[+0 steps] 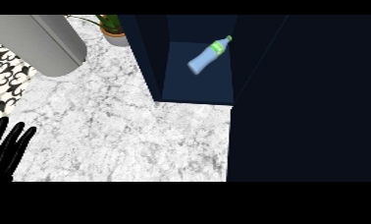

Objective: Pick up the bottled water, place it into the cabinet and close the cabinet

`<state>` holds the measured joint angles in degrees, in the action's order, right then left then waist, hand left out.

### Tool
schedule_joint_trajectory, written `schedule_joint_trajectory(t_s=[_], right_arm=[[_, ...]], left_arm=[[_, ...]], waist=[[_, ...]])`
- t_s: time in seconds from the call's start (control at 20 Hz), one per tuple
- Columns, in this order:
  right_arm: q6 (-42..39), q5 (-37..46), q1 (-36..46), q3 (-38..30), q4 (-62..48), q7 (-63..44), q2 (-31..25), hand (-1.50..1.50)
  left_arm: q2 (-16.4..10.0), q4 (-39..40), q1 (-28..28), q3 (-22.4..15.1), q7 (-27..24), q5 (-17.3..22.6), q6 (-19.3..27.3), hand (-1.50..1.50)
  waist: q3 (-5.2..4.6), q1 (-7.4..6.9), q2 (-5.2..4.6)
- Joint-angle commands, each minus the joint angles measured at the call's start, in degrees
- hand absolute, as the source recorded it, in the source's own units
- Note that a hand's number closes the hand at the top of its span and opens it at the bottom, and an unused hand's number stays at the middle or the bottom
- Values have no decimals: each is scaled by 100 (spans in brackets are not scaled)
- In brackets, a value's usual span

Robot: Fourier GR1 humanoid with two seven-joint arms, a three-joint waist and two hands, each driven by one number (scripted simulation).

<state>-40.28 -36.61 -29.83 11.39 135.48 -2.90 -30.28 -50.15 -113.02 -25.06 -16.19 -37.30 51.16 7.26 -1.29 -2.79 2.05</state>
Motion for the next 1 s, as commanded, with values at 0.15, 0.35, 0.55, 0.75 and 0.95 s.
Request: schedule_joint_trajectory(t_s=[0.15, 0.35, 0.55, 0.75, 0.95], right_arm=[[824, 789, 681, 640, 1208, -803, 104, 150], [1248, 887, 1200, 1165, 975, -1118, 317, 150], [1814, 943, 1780, 1536, 772, -1464, 615, 150], [2252, 1009, 2539, 1996, 428, -1832, 982, 150], [2827, 1049, 3261, 2195, 134, -2157, 1468, 150]], left_arm=[[-232, 51, -380, 289, -89, 193, -377, -150], [-426, 97, -457, 598, -87, 305, -488, -150], [-522, 88, -711, 704, -157, 374, -741, -150], [-596, 77, -784, 851, -222, 469, -1006, -150], [-686, 146, -866, 1003, -285, 470, -1187, -150]], waist=[[-15, -40, 9], [-7, -67, -7], [-4, -179, 7], [2, -287, -28], [16, -320, -56]])
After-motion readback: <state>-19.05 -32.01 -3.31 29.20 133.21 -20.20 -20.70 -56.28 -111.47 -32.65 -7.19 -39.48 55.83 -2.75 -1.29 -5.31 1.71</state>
